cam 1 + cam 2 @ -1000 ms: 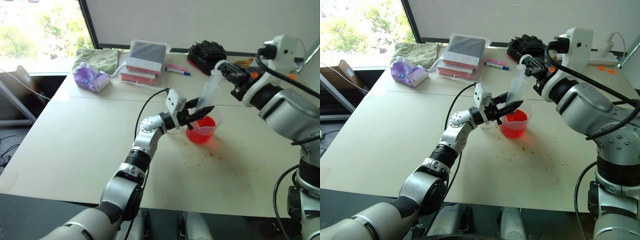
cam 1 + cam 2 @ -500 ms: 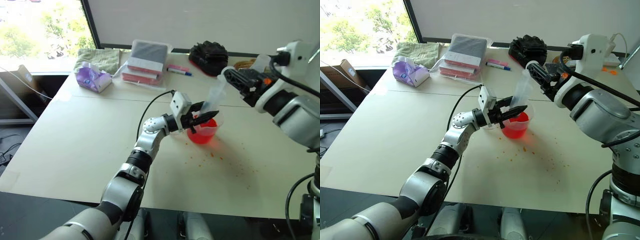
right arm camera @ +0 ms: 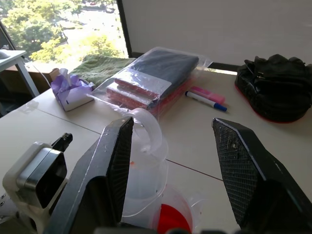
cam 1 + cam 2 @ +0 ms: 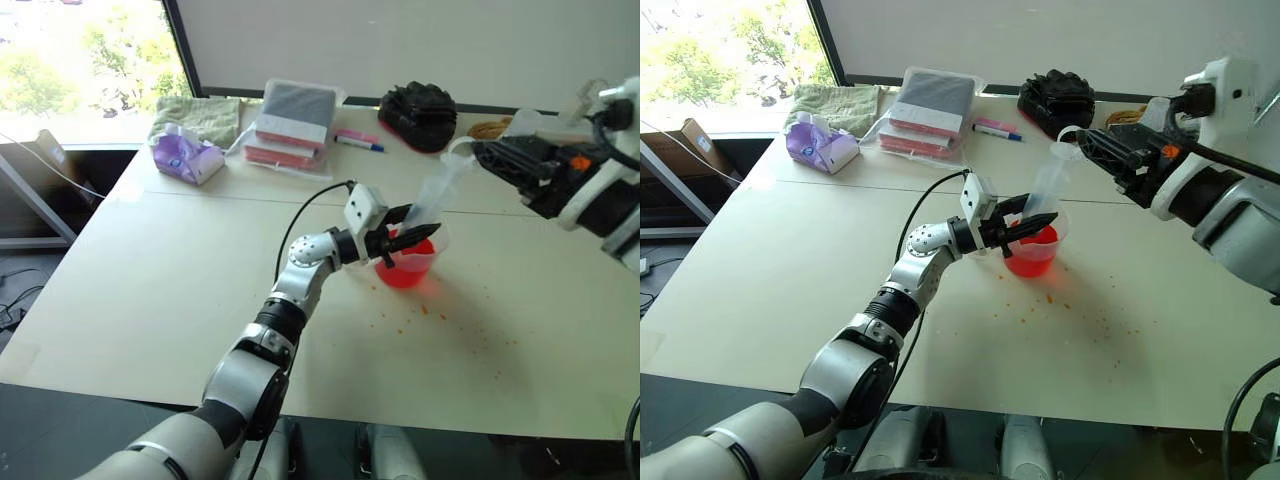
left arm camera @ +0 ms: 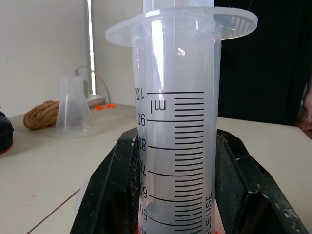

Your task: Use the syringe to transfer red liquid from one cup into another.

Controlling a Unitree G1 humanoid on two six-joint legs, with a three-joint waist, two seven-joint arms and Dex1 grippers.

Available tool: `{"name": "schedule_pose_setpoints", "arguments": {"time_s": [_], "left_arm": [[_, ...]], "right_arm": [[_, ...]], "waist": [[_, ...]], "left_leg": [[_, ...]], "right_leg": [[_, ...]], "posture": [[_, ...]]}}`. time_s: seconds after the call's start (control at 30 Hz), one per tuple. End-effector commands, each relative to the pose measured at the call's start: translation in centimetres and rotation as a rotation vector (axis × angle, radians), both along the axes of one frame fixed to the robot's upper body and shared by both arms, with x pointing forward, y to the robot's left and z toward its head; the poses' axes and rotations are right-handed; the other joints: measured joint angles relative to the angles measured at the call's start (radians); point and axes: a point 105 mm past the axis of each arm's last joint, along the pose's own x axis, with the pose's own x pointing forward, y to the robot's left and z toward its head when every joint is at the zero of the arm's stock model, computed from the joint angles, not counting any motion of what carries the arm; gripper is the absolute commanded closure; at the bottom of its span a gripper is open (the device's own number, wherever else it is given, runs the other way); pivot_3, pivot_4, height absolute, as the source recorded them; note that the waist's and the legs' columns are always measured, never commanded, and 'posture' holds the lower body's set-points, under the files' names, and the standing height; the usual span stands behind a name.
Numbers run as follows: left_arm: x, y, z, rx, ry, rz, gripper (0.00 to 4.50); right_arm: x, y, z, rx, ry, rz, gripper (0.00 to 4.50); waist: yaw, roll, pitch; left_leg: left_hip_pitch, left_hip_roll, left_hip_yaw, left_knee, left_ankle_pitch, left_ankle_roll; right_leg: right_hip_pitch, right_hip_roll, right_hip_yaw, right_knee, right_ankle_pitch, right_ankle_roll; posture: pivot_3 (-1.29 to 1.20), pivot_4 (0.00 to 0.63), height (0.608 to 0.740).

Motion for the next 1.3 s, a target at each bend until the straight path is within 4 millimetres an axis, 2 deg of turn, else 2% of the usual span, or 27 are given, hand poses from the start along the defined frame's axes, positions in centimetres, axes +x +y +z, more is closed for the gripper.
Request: {"name": "schedule_pose_setpoints", "arguments": {"time_s": [0.03, 0.23, 0.43, 0.67, 0.83, 1.0, 1.17, 1.3], "left_arm": [[-0.5, -1.2, 0.4, -0.015, 0.000, -0.025, 3.04], [-0.2, -1.1, 1.5, -0.037, -0.024, -0.021, 3.04], [0.0, -0.8, 5.0, -0.141, -0.003, -0.053, 3.04], [-1.0, 0.1, 8.2, -0.224, 0.001, -0.097, 3.04], [-1.3, 2.1, 10.7, -0.251, -0.054, -0.093, 3.04], [-0.7, 4.6, 12.4, -0.243, -0.112, -0.033, 3.04], [0.6, 7.5, 13.0, -0.224, -0.141, 0.063, 3.04], [1.5, 8.8, 12.1, -0.207, -0.127, 0.119, 3.04]], "right_arm": [[-2.1, -0.1, 1.7, 0.023, -0.087, 0.076, 1.86], [-2.4, -0.6, 0.5, 0.027, -0.077, 0.061, 1.86], [-2.1, -0.3, -0.8, 0.038, -0.051, 0.056, 1.86], [-1.7, -0.2, -1.0, 0.049, -0.047, 0.052, 1.86], [-1.5, 0.0, -1.1, 0.049, -0.046, 0.056, 1.86], [-1.4, 0.1, -1.2, 0.050, -0.047, 0.061, 1.86], [-1.3, 0.4, -1.0, 0.053, -0.053, 0.074, 1.86], [-1.1, 1.1, -0.3, 0.058, -0.077, 0.104, 1.86]], "waist": [[0.001, 0.000, 0.000], [-0.001, 0.000, 0.000], [-0.002, -0.001, 0.000], [-0.003, -0.001, 0.001], [-0.004, -0.001, 0.001], [-0.004, -0.001, 0.000], [-0.004, -0.001, 0.000], [-0.004, -0.001, 0.000]], "left_leg": [[0.000, 0.000, 0.000, 0.000, 0.000, 0.000], [0.001, 0.000, -0.001, 0.000, 0.000, 0.000], [-0.001, 0.000, -0.001, 0.000, 0.000, 0.000], [-0.001, 0.000, -0.001, 0.000, 0.000, 0.000], [-0.001, 0.000, -0.001, 0.000, 0.000, 0.000], [0.000, 0.000, -0.001, 0.000, 0.000, 0.000], [0.000, 0.000, -0.001, 0.000, 0.000, 0.000], [0.000, 0.000, -0.001, 0.000, 0.000, 0.000]], "right_leg": [[0.000, 0.000, 0.000, 0.000, 0.000, 0.000], [0.001, -0.001, -0.001, 0.000, 0.000, 0.000], [0.000, 0.000, -0.001, -0.001, 0.000, 0.000], [0.000, 0.000, -0.001, -0.001, 0.000, 0.000], [0.000, 0.000, -0.001, -0.001, 0.000, 0.000], [0.000, 0.001, 0.000, -0.001, 0.000, 0.000], [0.000, 0.001, 0.000, -0.001, 0.000, 0.000], [0.000, 0.001, 0.000, -0.001, 0.000, 0.000]], "posture": [[0.00, 0.150, 0.740], [0.00, 0.150, 0.740], [0.00, 0.150, 0.740], [0.00, 0.150, 0.740], [0.00, 0.150, 0.740], [0.00, 0.150, 0.740], [0.00, 0.150, 0.740], [0.00, 0.150, 0.740]]}}
